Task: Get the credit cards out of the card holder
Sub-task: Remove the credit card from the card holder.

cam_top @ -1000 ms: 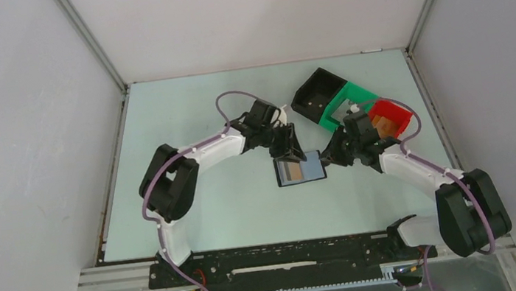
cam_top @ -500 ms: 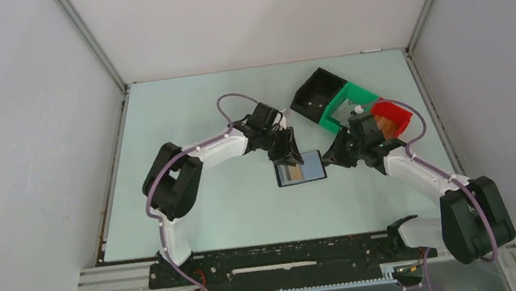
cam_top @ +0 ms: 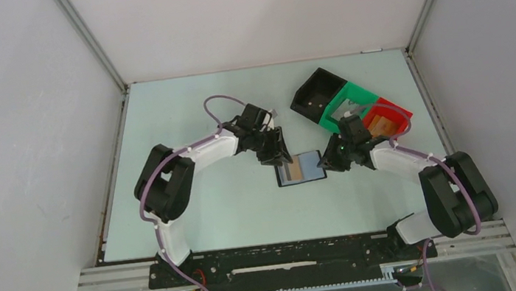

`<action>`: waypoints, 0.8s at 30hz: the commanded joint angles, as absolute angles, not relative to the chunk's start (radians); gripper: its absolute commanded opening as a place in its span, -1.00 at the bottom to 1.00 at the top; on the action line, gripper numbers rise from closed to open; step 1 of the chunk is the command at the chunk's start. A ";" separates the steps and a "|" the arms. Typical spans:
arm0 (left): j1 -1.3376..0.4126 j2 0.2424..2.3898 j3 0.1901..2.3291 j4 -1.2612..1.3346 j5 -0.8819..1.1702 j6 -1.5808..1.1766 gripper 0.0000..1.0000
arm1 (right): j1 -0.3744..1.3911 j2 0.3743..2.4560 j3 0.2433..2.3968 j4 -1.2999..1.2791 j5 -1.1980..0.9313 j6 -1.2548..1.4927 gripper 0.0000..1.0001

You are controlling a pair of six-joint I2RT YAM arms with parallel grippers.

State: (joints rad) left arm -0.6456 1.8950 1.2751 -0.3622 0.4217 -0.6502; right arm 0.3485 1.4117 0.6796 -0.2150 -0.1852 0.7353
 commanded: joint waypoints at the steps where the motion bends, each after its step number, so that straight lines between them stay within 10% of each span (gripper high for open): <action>1: -0.646 1.898 1.274 -0.372 0.432 -0.629 -0.05 | 0.347 1.420 0.724 -0.175 -0.163 0.728 -0.31; 24: -0.647 1.933 1.283 -0.360 0.463 -0.640 -0.12 | 0.337 1.541 0.734 -0.105 -0.192 0.752 -0.46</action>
State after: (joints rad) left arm -0.6456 1.9335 1.2751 -0.3878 0.4263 -0.6468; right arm 0.3237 1.5181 0.6971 -0.1501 -0.1822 0.7410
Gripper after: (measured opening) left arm 0.452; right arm 0.280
